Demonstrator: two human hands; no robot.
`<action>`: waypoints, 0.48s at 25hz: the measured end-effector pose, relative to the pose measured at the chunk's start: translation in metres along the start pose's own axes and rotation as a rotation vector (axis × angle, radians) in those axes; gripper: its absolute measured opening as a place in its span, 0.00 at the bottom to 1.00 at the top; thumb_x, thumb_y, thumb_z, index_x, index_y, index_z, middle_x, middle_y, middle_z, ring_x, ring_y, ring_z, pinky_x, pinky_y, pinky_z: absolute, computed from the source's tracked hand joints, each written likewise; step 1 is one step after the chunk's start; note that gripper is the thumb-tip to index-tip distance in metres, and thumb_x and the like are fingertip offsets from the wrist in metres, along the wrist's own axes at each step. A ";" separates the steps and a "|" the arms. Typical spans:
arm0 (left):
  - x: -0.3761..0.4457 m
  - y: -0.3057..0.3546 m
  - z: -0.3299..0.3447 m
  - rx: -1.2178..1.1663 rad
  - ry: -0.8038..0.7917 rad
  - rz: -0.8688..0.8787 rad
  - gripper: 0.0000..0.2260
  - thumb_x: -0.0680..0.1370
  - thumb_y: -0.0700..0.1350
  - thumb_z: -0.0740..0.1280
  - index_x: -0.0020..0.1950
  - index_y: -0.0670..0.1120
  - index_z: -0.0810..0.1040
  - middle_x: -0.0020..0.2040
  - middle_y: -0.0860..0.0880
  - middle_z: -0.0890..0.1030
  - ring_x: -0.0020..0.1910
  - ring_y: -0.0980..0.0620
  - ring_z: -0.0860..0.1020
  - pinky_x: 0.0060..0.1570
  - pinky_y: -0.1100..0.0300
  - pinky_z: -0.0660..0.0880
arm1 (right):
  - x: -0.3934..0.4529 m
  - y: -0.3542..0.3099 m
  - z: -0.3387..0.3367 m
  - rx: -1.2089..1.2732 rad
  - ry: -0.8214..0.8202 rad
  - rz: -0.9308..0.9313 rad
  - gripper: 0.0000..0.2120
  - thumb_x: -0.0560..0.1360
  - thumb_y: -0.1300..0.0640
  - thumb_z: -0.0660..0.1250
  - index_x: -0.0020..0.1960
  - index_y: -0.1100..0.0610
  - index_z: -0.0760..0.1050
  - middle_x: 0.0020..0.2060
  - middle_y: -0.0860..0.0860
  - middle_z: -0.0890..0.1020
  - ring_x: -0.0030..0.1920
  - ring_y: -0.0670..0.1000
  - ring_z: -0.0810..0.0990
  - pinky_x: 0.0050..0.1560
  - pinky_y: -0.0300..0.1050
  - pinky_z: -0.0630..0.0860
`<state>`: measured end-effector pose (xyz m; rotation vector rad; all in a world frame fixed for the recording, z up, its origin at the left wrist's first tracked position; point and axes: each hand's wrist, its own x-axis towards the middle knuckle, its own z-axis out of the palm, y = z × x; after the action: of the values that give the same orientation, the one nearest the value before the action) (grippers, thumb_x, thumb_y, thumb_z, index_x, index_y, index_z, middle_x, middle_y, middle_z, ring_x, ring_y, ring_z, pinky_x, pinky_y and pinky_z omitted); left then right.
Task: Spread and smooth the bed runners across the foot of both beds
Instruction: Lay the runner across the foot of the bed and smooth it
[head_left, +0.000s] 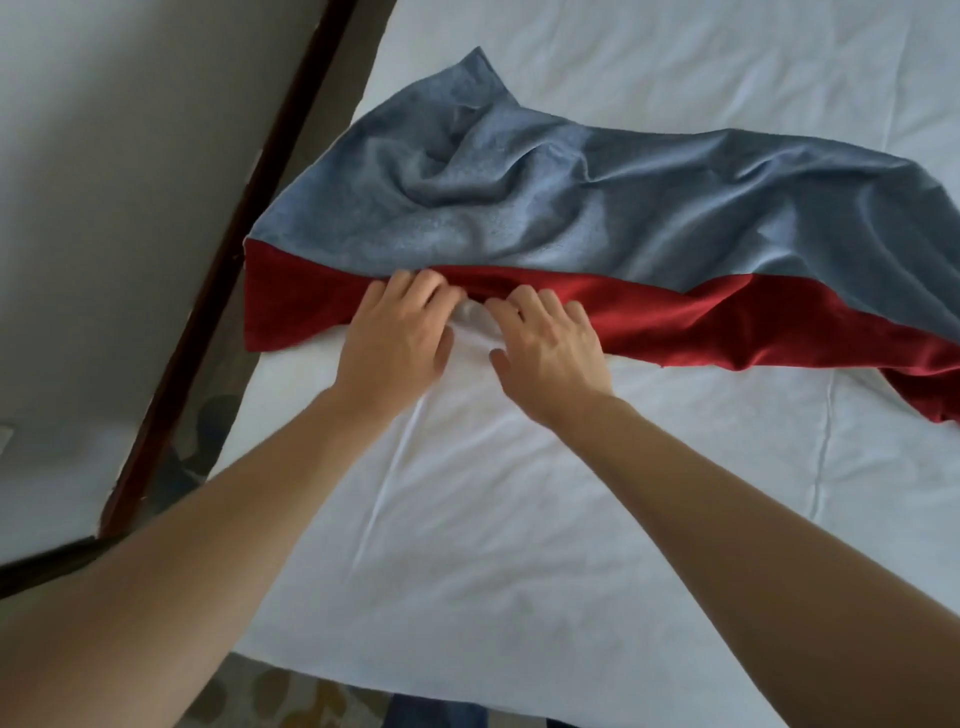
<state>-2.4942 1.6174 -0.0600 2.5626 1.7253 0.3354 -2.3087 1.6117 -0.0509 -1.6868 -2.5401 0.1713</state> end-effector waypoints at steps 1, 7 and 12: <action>0.007 -0.009 0.001 0.014 0.016 0.007 0.11 0.76 0.42 0.64 0.57 0.46 0.78 0.51 0.49 0.78 0.48 0.45 0.75 0.45 0.52 0.69 | 0.009 -0.002 0.001 -0.016 -0.002 0.023 0.11 0.73 0.59 0.65 0.55 0.56 0.78 0.46 0.53 0.78 0.46 0.57 0.75 0.46 0.53 0.69; 0.007 -0.035 0.005 0.041 -0.023 0.006 0.07 0.76 0.39 0.65 0.51 0.46 0.80 0.45 0.49 0.80 0.45 0.45 0.75 0.46 0.52 0.68 | 0.014 -0.007 0.005 0.001 -0.008 0.091 0.03 0.73 0.62 0.65 0.45 0.58 0.77 0.39 0.54 0.79 0.42 0.59 0.76 0.45 0.52 0.65; -0.006 -0.040 -0.015 -0.303 -0.143 -0.023 0.06 0.74 0.38 0.67 0.47 0.45 0.82 0.43 0.51 0.82 0.43 0.48 0.78 0.49 0.51 0.72 | 0.020 -0.020 0.004 0.028 -0.053 0.080 0.06 0.73 0.55 0.68 0.48 0.57 0.78 0.40 0.53 0.79 0.44 0.58 0.76 0.47 0.52 0.67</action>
<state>-2.5358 1.6256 -0.0521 2.2914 1.5221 0.3698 -2.3352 1.6228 -0.0522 -1.7980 -2.4964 0.2597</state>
